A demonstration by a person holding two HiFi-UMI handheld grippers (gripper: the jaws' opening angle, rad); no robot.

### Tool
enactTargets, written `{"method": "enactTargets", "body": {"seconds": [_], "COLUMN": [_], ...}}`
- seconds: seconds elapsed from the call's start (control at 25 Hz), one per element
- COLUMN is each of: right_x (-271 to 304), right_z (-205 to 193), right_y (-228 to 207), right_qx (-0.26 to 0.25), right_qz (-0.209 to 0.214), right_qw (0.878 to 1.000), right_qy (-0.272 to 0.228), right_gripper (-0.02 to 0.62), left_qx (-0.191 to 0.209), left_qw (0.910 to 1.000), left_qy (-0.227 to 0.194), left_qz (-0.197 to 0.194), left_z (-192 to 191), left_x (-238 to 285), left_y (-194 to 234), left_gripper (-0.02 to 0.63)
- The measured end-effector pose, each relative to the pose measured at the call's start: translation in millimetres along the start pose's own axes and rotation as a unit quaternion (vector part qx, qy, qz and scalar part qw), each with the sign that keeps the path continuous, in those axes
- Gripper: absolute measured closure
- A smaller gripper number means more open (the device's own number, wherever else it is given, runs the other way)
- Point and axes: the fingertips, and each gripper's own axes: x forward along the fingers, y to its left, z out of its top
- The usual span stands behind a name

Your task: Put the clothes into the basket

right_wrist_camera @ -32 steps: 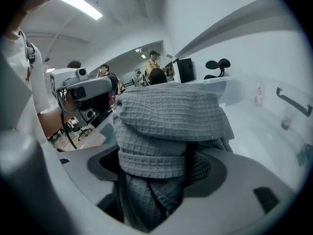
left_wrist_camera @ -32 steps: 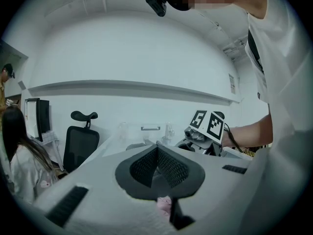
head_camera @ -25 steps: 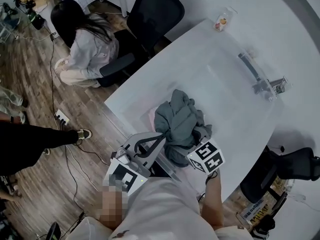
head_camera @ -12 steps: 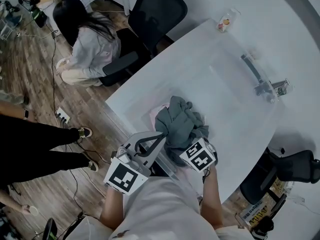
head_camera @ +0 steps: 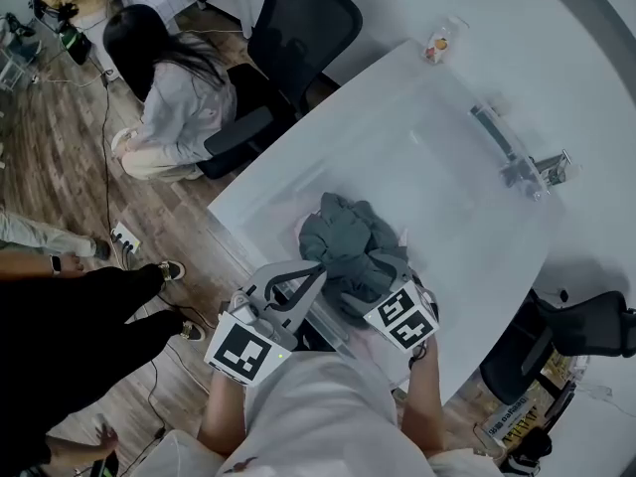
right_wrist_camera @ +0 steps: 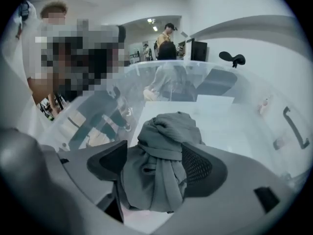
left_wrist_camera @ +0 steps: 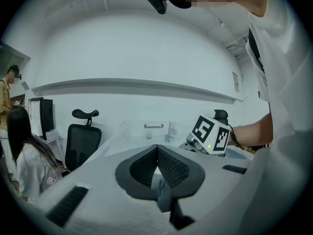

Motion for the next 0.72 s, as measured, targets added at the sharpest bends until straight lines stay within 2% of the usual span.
{"method": "enactTargets", "body": {"seconds": [0.08, 0.12, 0.16, 0.24, 0.36, 0.48, 0.72], "right_x": [-13.9, -23.2, -34.0, -57.8, -96.8, -132.6, -174.4], "right_z": [13.2, 21.6, 30.6, 47.7, 70.5, 85.7, 95.0], "right_y": [2.0, 1.6, 0.3, -2.5, -3.2, 0.9, 11.1], "right_qx": [0.031, 0.049, 0.064, 0.085, 0.088, 0.074, 0.049], "right_qz": [0.012, 0.017, 0.02, 0.021, 0.023, 0.024, -0.01], "right_qw": [0.997, 0.993, 0.987, 0.971, 0.944, 0.92, 0.889], "right_qy": [-0.064, -0.103, -0.144, -0.221, -0.317, -0.385, -0.454], "right_gripper": [0.255, 0.295, 0.366, 0.471, 0.553, 0.579, 0.591], "left_qx": [-0.003, -0.006, -0.01, -0.022, -0.039, -0.043, -0.041], "left_qw": [1.0, 0.9999, 0.9998, 0.9994, 0.9982, 0.9968, 0.9925], "left_qy": [-0.006, -0.01, -0.014, -0.025, -0.044, -0.063, -0.102], "left_qz": [-0.001, -0.002, -0.004, -0.006, -0.013, -0.025, -0.054], "left_z": [2.2, 3.6, 5.4, 10.6, 22.3, 35.8, 51.7], "left_x": [-1.3, -1.8, -2.4, -3.9, -7.8, -11.7, -22.8], "left_y": [-0.6, -0.8, -0.9, -0.8, -2.3, -8.1, -24.3], "left_gripper": [0.6, 0.6, 0.6, 0.6, 0.6, 0.6, 0.6]}}
